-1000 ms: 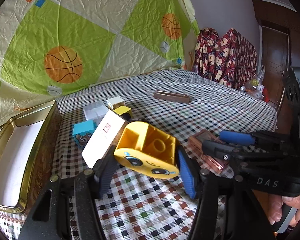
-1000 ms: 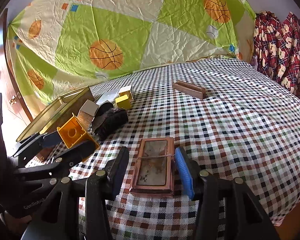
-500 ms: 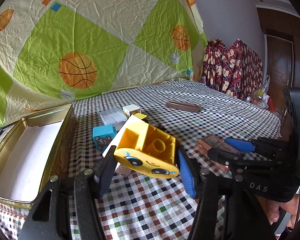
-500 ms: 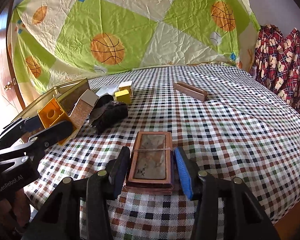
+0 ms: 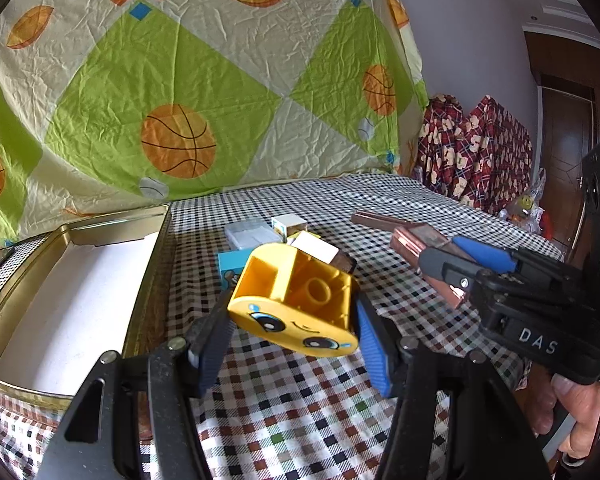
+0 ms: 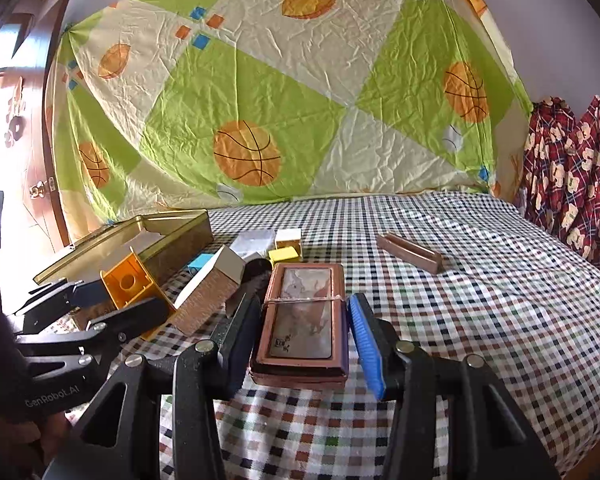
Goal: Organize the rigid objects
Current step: 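Carry the yellow block with the left tool while the right tool carries the frame toward the tin tray, then lower the yellow block into the tray and open the left tool while the right tool releases the frame there, then grasp the white box with brown sides with the left tool, then grasp the black ribbed object with the right tool while the left tool holds the white box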
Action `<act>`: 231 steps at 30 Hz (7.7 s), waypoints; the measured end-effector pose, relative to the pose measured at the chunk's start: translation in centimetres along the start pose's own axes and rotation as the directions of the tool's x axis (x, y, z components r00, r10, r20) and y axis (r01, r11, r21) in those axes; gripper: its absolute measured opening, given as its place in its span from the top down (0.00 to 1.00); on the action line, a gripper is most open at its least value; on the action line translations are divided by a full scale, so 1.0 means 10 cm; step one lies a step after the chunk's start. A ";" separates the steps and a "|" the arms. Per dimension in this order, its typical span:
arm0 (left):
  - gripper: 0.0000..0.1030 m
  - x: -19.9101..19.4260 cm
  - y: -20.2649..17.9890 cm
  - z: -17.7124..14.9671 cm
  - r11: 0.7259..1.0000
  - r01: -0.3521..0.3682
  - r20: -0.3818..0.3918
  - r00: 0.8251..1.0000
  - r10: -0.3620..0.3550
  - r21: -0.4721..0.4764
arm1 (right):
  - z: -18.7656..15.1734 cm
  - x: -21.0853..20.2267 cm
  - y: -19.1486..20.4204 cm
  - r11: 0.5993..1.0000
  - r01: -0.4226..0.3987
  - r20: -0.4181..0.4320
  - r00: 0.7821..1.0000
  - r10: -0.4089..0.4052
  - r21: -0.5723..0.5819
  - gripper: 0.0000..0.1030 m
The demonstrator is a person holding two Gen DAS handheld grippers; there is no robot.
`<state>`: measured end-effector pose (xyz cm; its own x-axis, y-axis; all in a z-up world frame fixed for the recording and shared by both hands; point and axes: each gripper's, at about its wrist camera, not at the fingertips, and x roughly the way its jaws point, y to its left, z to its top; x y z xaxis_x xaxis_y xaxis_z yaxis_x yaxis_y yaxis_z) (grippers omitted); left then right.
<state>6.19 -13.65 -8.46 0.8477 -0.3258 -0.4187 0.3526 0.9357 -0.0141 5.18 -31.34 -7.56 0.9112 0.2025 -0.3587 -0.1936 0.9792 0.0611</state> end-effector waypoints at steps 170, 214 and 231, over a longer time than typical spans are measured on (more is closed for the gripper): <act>0.02 -0.13 0.76 0.12 0.963 -0.256 -0.100 0.964 0.246 -0.090 | 0.30 0.45 0.64 0.992 -0.053 -0.134 0.990 0.037 -0.116 0.22; 0.54 0.68 0.30 0.27 0.992 0.010 -0.235 0.971 -0.040 -0.129 | 0.27 0.52 -0.03 0.995 0.069 -0.221 0.974 -0.052 0.070 0.22; 0.54 0.56 0.43 0.26 0.981 -0.101 -0.181 0.981 0.070 -0.168 | 0.20 1.17 0.13 0.985 -0.017 -0.437 0.895 0.092 0.171 0.25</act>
<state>13.52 -11.79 -8.51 0.7847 -0.2296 -0.5758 0.1934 0.9732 -0.1245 16.34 -27.71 -9.80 0.6387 0.2651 -0.7224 -0.1443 0.9634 0.2259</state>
